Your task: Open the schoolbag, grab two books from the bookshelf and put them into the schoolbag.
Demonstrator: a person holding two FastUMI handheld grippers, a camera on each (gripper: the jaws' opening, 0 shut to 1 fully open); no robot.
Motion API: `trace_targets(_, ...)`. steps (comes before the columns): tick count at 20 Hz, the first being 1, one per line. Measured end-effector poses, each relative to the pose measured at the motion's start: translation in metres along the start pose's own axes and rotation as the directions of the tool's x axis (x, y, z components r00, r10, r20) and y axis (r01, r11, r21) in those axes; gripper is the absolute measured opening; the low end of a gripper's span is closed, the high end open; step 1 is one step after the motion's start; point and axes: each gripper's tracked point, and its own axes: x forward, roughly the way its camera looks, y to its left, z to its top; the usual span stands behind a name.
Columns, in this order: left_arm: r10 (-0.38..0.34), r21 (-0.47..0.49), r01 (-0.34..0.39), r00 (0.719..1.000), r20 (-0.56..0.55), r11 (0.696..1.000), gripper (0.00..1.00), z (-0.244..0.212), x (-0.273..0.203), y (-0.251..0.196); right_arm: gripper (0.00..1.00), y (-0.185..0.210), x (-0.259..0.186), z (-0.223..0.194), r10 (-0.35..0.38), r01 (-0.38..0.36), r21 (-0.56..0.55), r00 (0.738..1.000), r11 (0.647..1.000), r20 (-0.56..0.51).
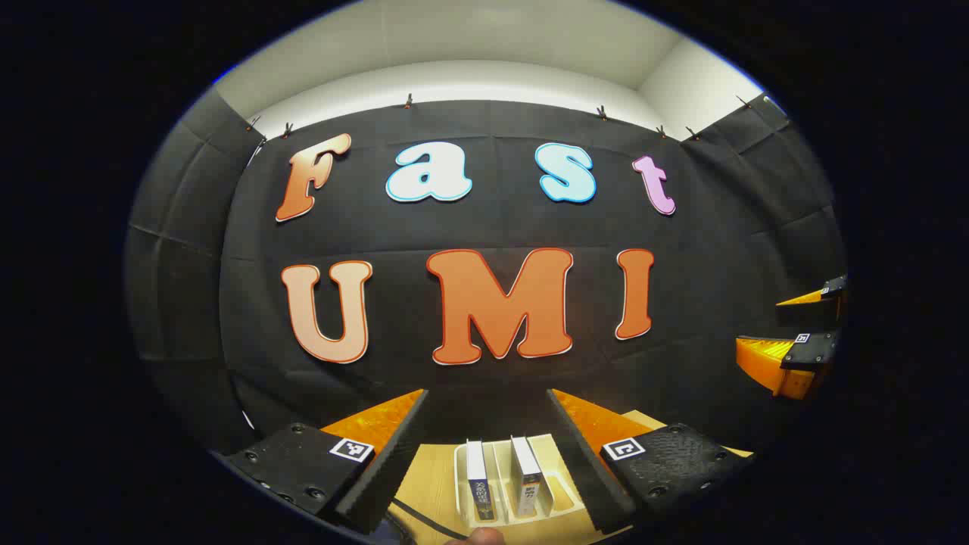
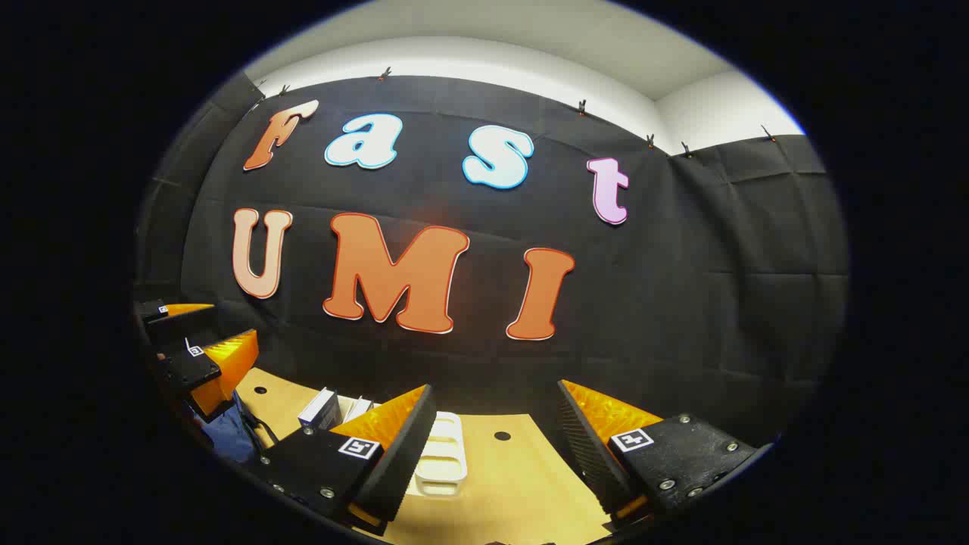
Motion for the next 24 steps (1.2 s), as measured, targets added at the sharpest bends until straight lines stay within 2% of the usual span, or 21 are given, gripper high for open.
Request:
trace_targets(6, 0.019, -0.024, -0.017, 0.998, 0.055, 1.000, 0.94, 0.001, -0.003, 0.030, 0.95, 0.018, 0.009, -0.016, 0.035, -0.034, 0.032, 0.999, 0.999, -0.027)
trace_targets(8, 0.032, -0.029, -0.030, 0.997, 0.066, 0.999, 0.96, 0.001, -0.006, 0.031, 0.95, 0.022, 0.012, -0.020, 0.054, -0.053, 0.032, 0.998, 0.998, -0.015)
trace_targets(10, 0.058, -0.003, -0.058, 0.996, 0.067, 0.998, 0.96, -0.001, -0.010, 0.032, 0.95, 0.024, 0.018, -0.018, 0.072, -0.072, 0.038, 0.997, 0.997, 0.015)
trace_targets(12, 0.083, -0.018, -0.082, 0.994, 0.075, 0.996, 0.94, -0.002, -0.012, 0.026, 0.95, 0.029, 0.023, -0.016, 0.103, -0.106, 0.063, 0.994, 0.992, 0.043)
trace_targets(17, 0.165, -0.064, -0.163, 0.986, 0.035, 0.985, 0.96, -0.023, -0.011, 0.020, 0.95, 0.049, 0.028, -0.012, 0.205, -0.212, 0.050, 0.971, 0.976, 0.125)
trace_targets(21, 0.209, -0.045, -0.207, 0.977, 0.048, 0.977, 0.94, -0.026, -0.020, 0.016, 0.95, 0.067, 0.023, -0.029, 0.306, -0.315, 0.061, 0.944, 0.947, 0.122)
trace_targets(24, 0.206, -0.048, -0.204, 0.977, 0.049, 0.978, 0.96, -0.028, -0.026, 0.017, 0.95, 0.069, 0.026, -0.033, 0.319, -0.327, 0.069, 0.942, 0.943, 0.107)
